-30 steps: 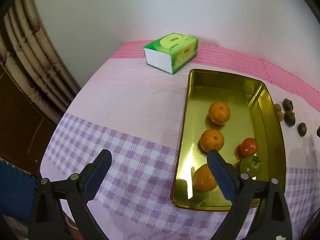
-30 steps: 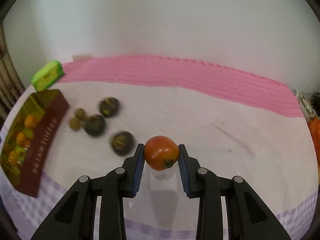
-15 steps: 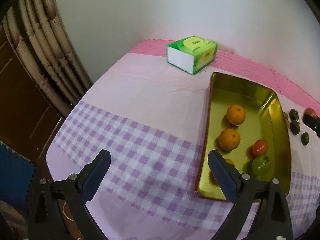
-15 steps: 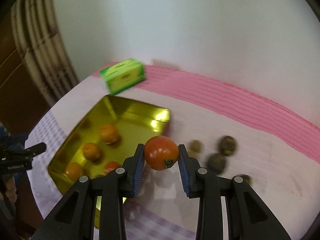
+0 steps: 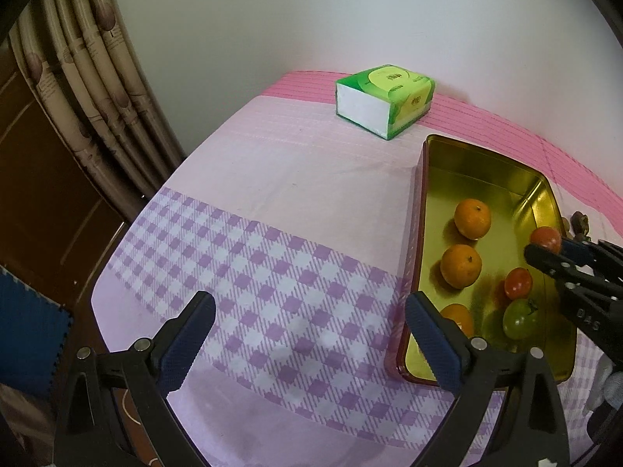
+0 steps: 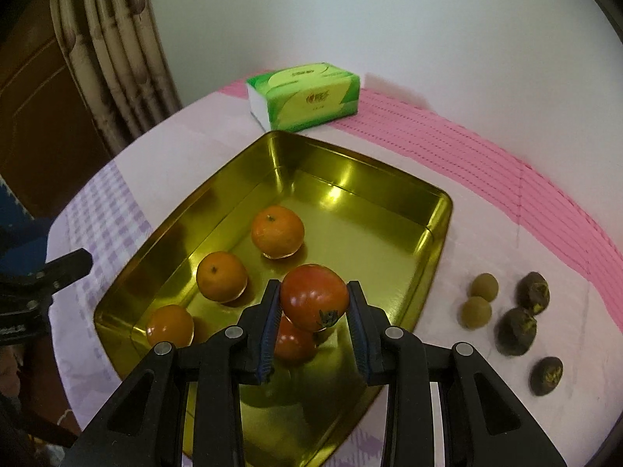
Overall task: Organize fruits
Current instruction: 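Carry the orange-red tomato into the tin with the right tool and release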
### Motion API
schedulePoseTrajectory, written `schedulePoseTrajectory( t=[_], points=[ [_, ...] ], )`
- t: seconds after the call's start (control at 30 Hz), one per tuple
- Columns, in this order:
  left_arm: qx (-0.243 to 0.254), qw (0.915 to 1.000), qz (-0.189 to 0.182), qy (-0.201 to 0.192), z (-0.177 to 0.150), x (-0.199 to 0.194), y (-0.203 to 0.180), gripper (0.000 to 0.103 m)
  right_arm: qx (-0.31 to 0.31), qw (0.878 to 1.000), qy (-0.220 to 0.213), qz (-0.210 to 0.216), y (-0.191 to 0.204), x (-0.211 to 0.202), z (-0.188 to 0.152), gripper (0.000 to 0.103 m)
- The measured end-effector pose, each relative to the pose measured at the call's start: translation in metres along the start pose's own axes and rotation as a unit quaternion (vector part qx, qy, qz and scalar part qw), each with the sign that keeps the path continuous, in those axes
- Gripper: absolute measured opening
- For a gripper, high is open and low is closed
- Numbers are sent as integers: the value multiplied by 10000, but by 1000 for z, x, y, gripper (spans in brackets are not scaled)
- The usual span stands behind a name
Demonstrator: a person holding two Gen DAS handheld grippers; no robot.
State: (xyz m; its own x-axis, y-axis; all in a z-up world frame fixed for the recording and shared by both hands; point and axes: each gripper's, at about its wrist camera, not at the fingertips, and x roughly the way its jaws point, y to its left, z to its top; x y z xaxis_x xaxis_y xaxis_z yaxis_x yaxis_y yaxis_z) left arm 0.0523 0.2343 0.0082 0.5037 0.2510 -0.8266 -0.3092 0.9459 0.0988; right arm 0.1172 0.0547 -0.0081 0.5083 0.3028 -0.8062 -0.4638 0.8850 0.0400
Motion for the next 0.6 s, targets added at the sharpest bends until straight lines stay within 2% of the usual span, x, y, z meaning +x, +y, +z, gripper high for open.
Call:
schedulePoseTrajectory(
  t=[0.6],
  points=[
    [105,9999,-52,13,-2,0,-6,97,-3,9996,244,-167,0,22,0,34]
  ],
)
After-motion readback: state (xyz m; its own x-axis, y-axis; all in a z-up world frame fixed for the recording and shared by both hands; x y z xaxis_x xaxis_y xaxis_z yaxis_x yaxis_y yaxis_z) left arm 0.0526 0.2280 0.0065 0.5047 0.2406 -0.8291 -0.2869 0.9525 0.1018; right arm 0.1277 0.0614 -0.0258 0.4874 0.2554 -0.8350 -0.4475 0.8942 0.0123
